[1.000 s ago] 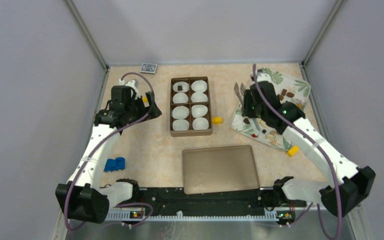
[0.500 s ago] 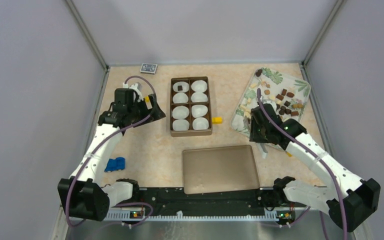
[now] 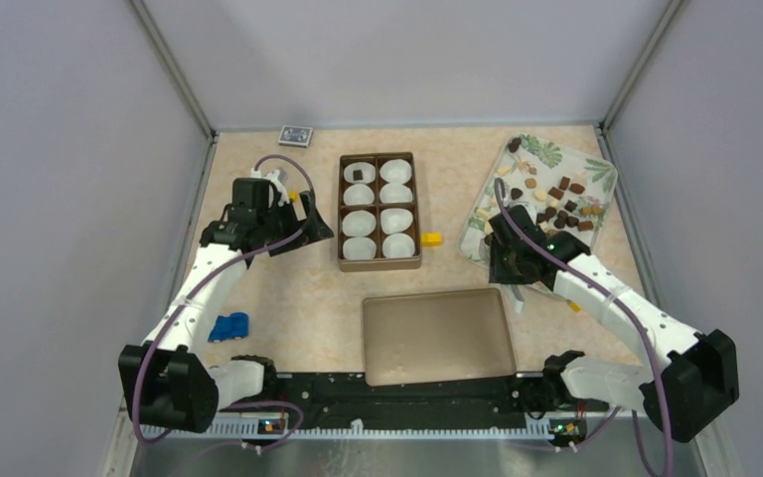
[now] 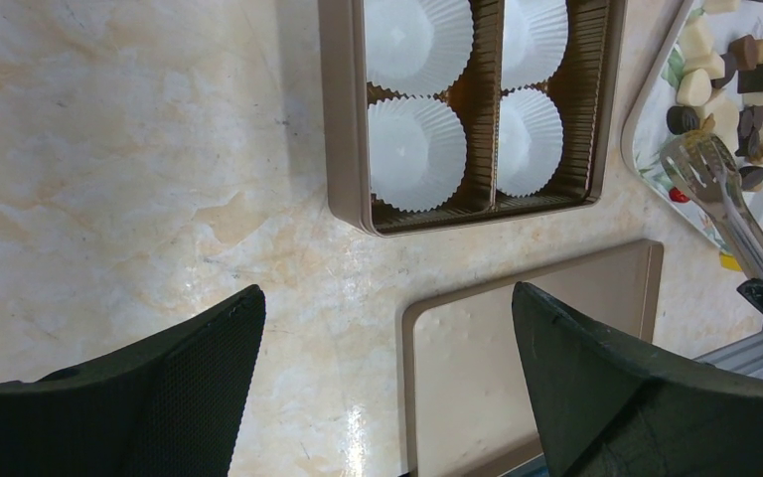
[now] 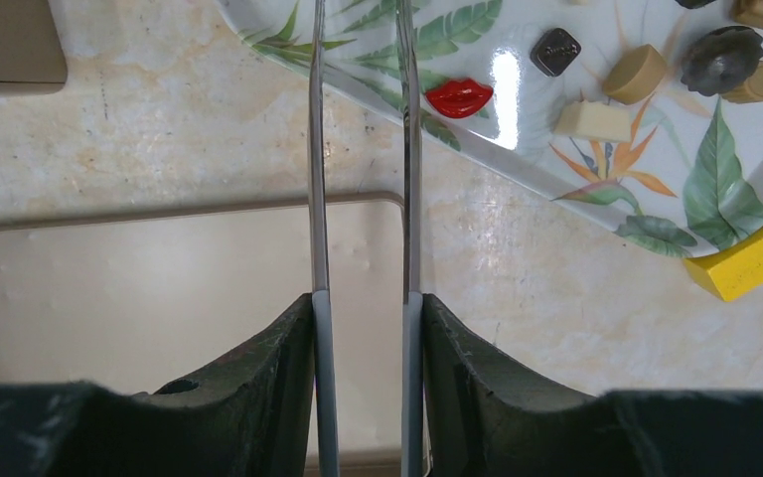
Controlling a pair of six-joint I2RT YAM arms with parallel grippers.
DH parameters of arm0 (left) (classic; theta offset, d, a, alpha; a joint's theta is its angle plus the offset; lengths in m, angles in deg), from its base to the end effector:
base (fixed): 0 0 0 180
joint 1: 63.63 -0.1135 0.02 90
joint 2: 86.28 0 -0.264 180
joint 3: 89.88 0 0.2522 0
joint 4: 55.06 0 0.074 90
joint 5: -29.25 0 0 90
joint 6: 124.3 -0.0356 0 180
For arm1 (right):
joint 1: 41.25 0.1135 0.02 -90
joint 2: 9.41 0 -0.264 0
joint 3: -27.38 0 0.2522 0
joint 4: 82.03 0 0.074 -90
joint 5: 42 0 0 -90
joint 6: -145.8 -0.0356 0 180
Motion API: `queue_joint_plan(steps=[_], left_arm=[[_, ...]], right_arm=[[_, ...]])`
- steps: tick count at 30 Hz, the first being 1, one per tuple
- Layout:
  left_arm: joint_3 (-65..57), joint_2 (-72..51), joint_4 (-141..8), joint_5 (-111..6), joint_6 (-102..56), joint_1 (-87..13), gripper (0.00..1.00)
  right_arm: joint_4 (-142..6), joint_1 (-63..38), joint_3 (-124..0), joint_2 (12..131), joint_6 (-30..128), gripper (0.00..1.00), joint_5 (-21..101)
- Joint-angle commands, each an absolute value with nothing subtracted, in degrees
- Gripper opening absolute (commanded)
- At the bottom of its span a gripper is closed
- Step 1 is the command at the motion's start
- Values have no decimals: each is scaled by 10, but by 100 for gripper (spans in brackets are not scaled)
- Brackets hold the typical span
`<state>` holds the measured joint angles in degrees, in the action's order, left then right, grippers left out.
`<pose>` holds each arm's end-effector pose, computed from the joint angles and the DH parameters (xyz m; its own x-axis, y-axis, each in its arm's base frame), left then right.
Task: Pack the chocolate
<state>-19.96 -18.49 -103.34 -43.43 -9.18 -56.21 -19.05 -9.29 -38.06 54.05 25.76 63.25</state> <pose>0.2436 -0.0424 0.2894 -0.7866 -0.3062 -0.5361 -0.0068 0.8725 -0.4885 0.1803 0.1014 0.2636 -0.8439 0.0428 -0.5349 0.0230 0.9988 0.0435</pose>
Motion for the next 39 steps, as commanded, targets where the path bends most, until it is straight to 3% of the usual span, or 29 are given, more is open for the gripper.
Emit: queue_joint_plan(steps=[1,20,39], left_arm=[[-203,-188,-1011,-419,-106,-564,97],[-189,-192,-1020,-429,-106,-564,97],[-170,-194,-1057,-460,-129,-564,97]], right_arm=[[-214,-98,-405,562,265,40,646],[-237,-102,-422,615,295,43,687],[-220,-97,-442,614,310,43,608]])
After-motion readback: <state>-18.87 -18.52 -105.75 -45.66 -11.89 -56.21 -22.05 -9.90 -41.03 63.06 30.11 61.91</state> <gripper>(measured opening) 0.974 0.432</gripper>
